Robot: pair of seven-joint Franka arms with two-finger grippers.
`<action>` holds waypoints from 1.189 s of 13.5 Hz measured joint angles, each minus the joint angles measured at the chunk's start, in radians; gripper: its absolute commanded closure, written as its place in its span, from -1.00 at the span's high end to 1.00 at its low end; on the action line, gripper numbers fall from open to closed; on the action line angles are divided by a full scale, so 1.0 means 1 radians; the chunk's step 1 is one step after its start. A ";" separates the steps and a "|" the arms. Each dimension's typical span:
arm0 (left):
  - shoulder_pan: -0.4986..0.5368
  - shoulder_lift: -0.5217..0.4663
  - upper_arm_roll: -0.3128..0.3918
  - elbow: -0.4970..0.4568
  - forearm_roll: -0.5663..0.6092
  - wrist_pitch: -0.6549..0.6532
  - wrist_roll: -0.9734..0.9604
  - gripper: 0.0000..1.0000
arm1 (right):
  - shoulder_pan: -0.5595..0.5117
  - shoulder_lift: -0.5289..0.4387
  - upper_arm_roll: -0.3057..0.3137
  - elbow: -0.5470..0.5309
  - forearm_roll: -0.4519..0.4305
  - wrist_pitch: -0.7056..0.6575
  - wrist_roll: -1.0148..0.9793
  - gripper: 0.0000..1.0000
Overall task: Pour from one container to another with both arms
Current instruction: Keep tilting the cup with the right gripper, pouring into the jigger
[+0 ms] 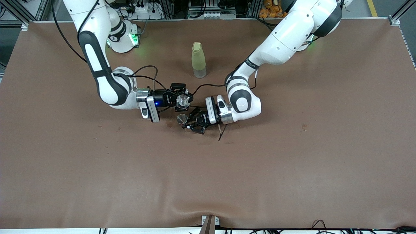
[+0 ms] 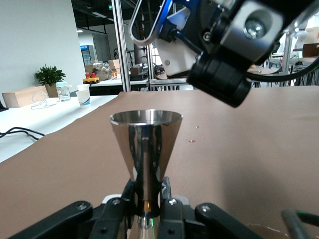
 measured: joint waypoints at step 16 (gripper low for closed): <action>0.001 0.000 0.001 -0.030 -0.056 -0.035 0.011 -1.00 | 0.001 -0.006 0.000 -0.008 0.000 -0.010 0.200 -1.00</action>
